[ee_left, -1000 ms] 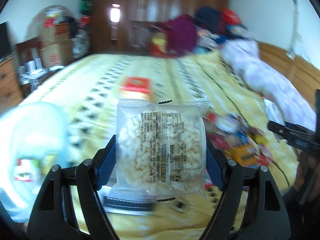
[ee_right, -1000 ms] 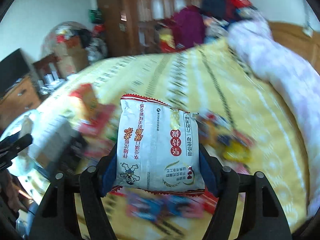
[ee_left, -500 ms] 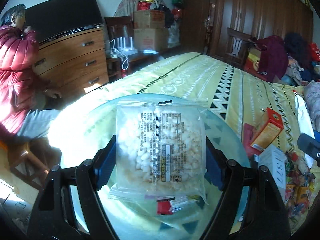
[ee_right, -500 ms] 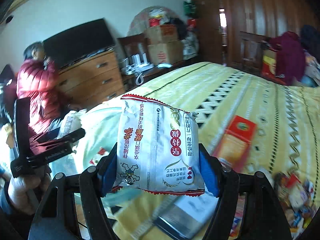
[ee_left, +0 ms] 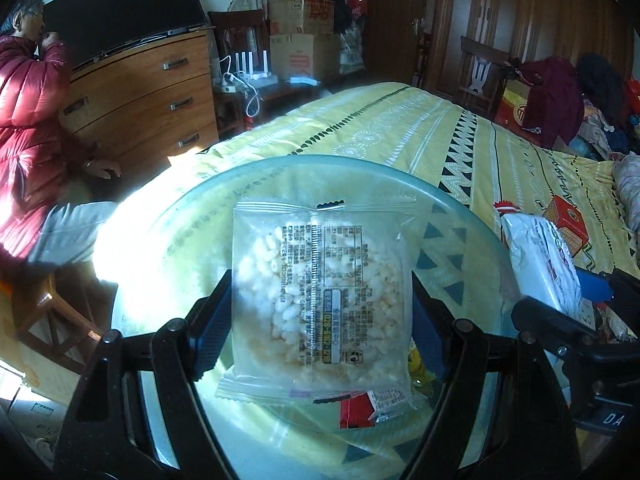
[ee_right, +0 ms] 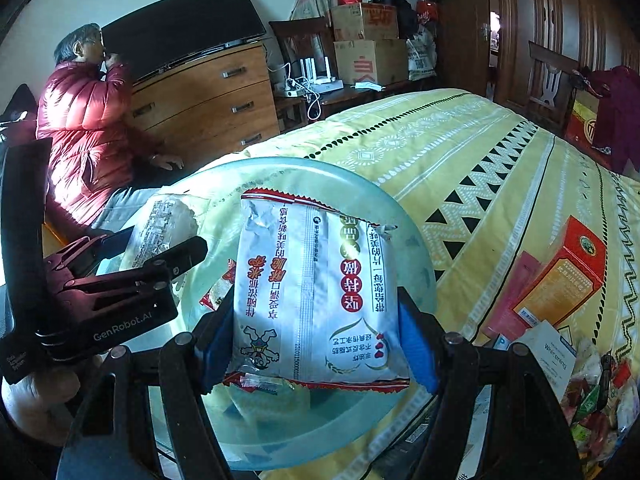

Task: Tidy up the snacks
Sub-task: 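Carry both bags to the glass bowl and open both tools to drop them, then grasp the red candy pack with the left tool while the right tool grasps the Oreo pack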

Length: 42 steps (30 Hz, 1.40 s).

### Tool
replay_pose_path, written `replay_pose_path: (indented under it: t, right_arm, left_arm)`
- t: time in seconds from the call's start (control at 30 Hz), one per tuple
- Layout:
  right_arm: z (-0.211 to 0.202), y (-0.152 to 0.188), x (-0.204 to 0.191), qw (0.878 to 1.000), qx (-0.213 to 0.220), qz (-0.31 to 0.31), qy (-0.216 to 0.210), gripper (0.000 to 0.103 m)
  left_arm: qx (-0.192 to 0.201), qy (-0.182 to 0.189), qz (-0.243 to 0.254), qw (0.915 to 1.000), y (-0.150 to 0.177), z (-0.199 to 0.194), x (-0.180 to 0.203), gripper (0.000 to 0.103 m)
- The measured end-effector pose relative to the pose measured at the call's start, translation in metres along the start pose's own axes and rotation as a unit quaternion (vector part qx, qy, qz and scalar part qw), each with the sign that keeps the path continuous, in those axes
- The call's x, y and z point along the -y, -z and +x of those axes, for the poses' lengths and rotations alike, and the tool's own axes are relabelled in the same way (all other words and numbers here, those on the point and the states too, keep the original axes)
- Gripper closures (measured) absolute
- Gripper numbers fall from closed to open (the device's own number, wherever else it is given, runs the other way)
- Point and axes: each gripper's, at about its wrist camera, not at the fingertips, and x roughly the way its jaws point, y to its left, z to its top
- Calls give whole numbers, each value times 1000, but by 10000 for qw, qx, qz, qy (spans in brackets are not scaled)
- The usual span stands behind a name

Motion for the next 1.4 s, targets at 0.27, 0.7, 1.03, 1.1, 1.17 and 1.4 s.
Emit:
replay_pose_path:
  t: [0.27, 0.7, 1.03, 1.1, 1.17, 1.4]
  right_arm:
    - [-3, 0, -5, 10000, -6, -81, -35, 26]
    - [-90, 39, 1, 9958, 887, 39, 227, 20]
    - [-182, 251, 129, 9668, 69, 1545, 2032, 17]
    - [-196, 290, 153, 9549, -164, 1866, 2303, 17]
    - [-209, 324, 174, 9448, -386, 2179, 2418, 17]
    - [-197, 348, 218, 9497, -967, 2173, 2037, 18]
  left_arm:
    - [10, -92, 67, 9999, -3, 3, -2, 23]
    - [381, 87, 32, 9992, -1, -22, 9, 7]
    - [807, 2073, 1331, 9658, 36, -103, 158, 6]
    - [526, 2557, 1633, 9514, 57, -106, 189, 6]
    - [184, 2855, 1930, 9386, 81, -100, 216, 6]
    - [-984, 3049, 2231, 9207, 137, -52, 268, 8]
